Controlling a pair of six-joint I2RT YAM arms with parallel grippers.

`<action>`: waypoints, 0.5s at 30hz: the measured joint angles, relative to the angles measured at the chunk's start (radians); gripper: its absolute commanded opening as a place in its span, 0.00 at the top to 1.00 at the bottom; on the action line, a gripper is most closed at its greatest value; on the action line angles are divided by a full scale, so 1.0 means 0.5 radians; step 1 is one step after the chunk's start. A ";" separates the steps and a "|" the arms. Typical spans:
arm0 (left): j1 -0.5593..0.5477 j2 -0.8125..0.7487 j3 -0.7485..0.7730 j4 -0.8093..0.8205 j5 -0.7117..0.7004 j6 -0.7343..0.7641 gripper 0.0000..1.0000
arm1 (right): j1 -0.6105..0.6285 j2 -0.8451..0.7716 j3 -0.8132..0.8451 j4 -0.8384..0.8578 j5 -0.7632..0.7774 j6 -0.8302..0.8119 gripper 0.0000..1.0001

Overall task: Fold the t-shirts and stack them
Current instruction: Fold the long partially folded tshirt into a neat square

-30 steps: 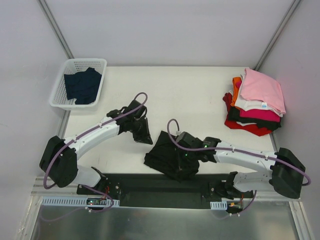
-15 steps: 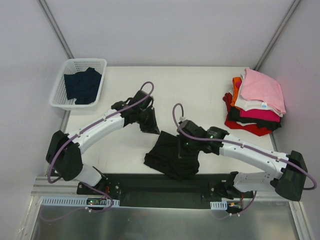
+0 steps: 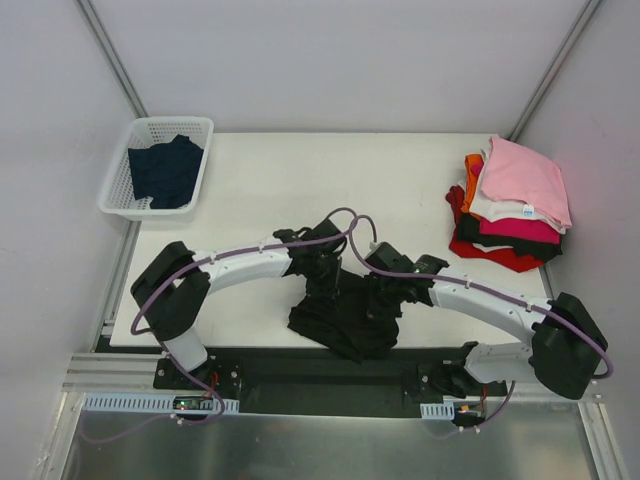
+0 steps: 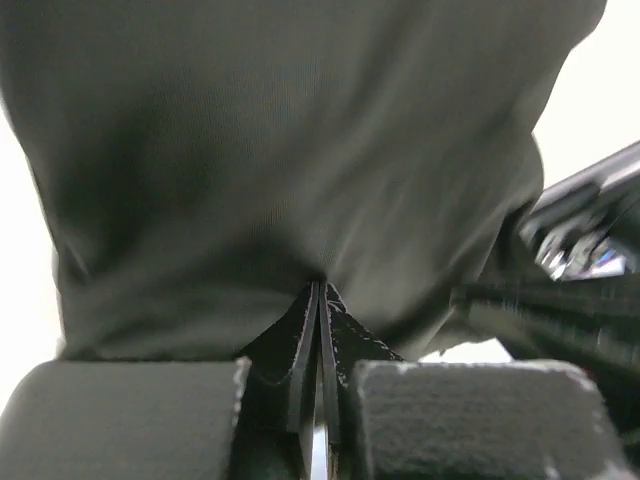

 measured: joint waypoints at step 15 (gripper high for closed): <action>-0.085 -0.663 -0.832 0.046 -0.032 -0.229 1.00 | 0.527 0.380 -0.118 0.452 -0.052 0.288 0.99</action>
